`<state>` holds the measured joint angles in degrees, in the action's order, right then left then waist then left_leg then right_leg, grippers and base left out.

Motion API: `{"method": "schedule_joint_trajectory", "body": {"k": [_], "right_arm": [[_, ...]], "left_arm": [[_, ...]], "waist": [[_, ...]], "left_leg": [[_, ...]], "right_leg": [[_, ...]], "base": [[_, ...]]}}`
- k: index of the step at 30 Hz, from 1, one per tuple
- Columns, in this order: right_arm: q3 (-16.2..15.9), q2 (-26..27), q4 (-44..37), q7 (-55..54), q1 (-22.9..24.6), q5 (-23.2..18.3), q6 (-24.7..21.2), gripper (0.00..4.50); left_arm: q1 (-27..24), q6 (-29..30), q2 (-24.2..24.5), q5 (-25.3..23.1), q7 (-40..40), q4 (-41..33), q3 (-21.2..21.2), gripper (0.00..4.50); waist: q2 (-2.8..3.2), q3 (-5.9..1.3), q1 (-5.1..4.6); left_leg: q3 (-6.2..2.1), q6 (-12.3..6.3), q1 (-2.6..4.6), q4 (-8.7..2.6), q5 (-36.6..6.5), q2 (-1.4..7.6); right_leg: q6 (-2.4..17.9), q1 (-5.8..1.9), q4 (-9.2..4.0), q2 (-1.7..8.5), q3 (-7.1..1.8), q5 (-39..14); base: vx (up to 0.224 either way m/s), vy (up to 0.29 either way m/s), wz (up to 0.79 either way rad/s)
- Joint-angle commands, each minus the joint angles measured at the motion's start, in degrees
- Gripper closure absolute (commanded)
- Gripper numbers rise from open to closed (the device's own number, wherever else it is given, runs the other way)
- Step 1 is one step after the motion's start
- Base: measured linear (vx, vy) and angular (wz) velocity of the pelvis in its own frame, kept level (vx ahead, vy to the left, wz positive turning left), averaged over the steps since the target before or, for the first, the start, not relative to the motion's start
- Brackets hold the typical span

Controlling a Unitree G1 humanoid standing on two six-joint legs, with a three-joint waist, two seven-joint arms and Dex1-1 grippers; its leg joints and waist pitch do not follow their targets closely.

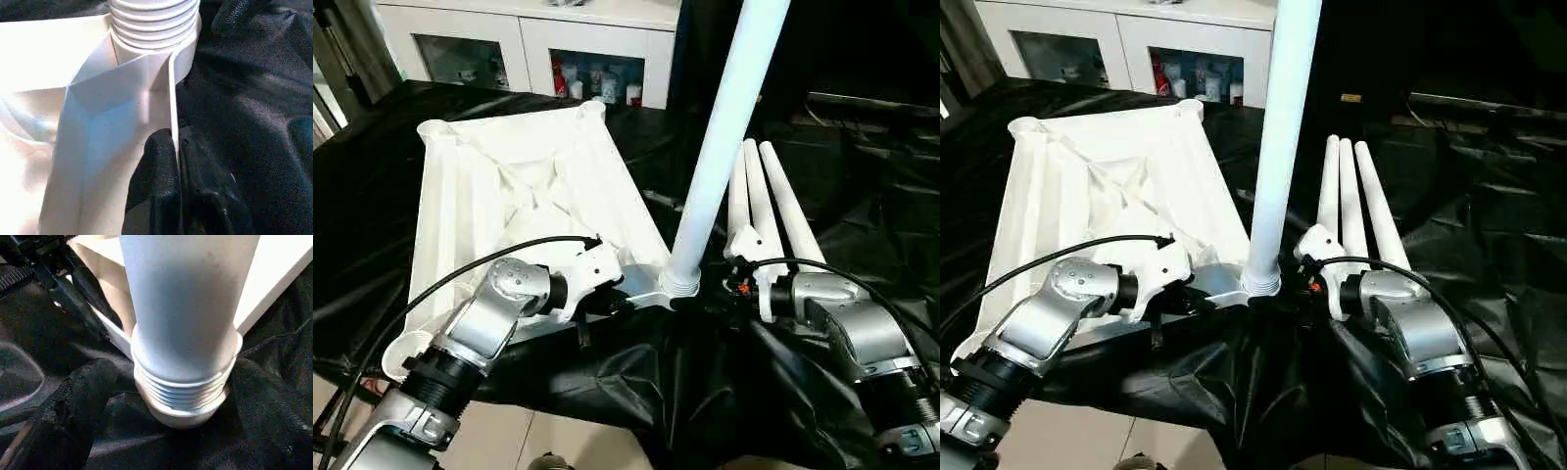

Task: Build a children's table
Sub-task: Rotate leg to tighten

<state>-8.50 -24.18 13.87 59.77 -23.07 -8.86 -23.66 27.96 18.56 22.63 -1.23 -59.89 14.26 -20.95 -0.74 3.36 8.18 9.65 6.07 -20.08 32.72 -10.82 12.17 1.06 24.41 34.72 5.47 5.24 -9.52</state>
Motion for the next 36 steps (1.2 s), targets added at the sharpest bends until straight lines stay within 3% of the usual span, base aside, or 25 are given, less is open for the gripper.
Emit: {"method": "schedule_joint_trajectory", "body": {"k": [1,4,7,25,36], "right_arm": [[-0.7,0.9,-1.3,0.5,-0.2,-0.9,0.6,0.41],[-0.6,1.0,-1.2,0.0,-0.3,-1.1,0.7,0.41],[-0.7,1.1,-1.4,-0.1,-0.3,-1.3,0.7,0.34],[-0.7,1.2,-2.2,0.7,0.2,-2.5,0.6,0.34],[-1.2,1.0,-0.9,0.1,0.1,-2.3,1.4,0.34]], "left_arm": [[0.6,-3.1,-1.1,2.3,-0.5,-2.2,0.7,4.50],[0.6,-3.7,-1.1,1.3,0.3,-1.4,0.5,4.50],[0.7,-2.9,-1.1,1.4,0.2,-1.0,0.5,3.93],[0.6,-1.6,0.9,-0.5,0.3,0.2,-0.3,3.90],[-0.2,-1.6,2.7,-1.1,0.7,-0.7,0.0,3.90]], "waist": [[-0.20,-4.27,0.06],[-0.11,-4.26,0.08],[-0.19,-4.20,0.07],[-0.10,-4.44,0.09],[-0.09,-4.21,0.09]], "left_leg": [[0.39,-3.14,-0.44,-2.96,-5.9,0.52],[0.34,-2.98,-0.41,-2.94,-6.3,0.51],[0.32,-2.59,-0.43,-2.97,-7.3,0.51],[0.22,-2.69,-0.46,-2.63,-6.6,0.49],[0.16,-1.72,-0.43,-2.76,-9.2,0.50]], "right_leg": [[11.4,-4.41,-3.23,2.47,-2.70,-7.3],[11.2,-4.38,-3.25,2.45,-2.69,-8.0],[10.7,-4.39,-3.41,2.52,-2.69,-9.7],[11.4,-4.46,-2.92,2.45,-2.69,-7.4],[9.5,-4.29,-3.47,2.54,-2.63,-13.1]], "base": [[0.000,0.000,0.00],[0.000,0.000,0.00],[0.000,0.000,0.00],[0.000,0.000,0.00],[0.000,0.000,0.00]]}}
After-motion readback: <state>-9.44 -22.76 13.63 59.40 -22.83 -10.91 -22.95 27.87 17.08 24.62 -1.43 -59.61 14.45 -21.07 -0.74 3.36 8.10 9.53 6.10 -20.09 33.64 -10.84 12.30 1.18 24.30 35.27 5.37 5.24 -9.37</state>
